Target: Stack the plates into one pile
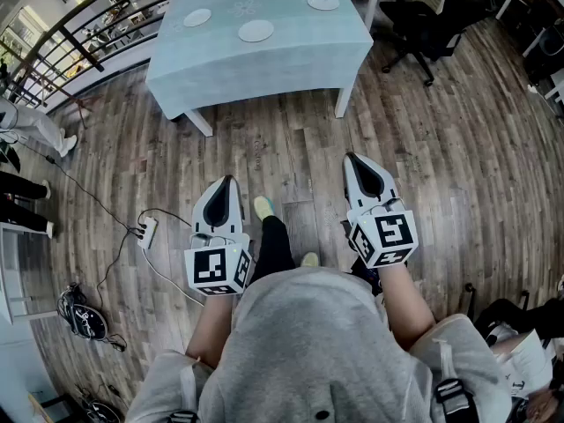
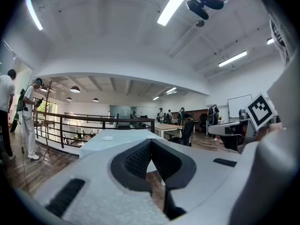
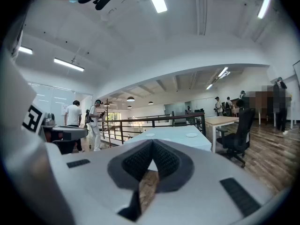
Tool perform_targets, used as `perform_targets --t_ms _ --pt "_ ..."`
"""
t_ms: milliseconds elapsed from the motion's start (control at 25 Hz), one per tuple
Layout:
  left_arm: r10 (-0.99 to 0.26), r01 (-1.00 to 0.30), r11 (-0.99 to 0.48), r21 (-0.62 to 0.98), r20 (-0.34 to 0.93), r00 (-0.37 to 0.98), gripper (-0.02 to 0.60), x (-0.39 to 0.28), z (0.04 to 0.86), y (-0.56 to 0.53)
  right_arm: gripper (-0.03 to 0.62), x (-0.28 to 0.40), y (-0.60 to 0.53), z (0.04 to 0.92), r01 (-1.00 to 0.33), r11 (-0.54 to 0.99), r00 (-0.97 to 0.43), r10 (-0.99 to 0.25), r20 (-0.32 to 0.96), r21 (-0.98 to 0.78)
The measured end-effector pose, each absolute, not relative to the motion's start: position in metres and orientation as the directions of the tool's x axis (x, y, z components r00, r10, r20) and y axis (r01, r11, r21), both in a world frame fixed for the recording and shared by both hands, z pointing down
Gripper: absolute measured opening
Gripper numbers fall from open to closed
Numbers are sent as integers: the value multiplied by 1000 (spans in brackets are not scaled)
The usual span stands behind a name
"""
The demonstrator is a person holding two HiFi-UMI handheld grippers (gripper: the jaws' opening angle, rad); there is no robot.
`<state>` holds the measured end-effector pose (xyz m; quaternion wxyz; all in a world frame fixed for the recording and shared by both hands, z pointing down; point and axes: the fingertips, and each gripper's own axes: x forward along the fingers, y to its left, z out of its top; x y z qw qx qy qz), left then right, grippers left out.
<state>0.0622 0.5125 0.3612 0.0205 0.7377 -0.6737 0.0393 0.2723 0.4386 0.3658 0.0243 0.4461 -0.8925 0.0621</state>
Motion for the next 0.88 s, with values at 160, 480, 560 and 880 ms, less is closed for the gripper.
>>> perform_targets --t_ms 160,480,560,880 --pt "-991 -994 -103 -28 91 100 17 58 364 501 26 264 431 371 -804 587 -594 -797 107 -93" --pt "-987 -994 -106 -13 120 104 17 41 376 468 26 237 397 378 -790 606 -613 -780 128 -95" --pt "-986 -994 -111 -3 129 110 17 33 379 454 26 229 384 382 -793 602 -610 -781 138 -96" --pt "-975 -993 -121 10 185 121 17 4 392 384 26 193 317 393 -777 618 -629 -759 170 -117"
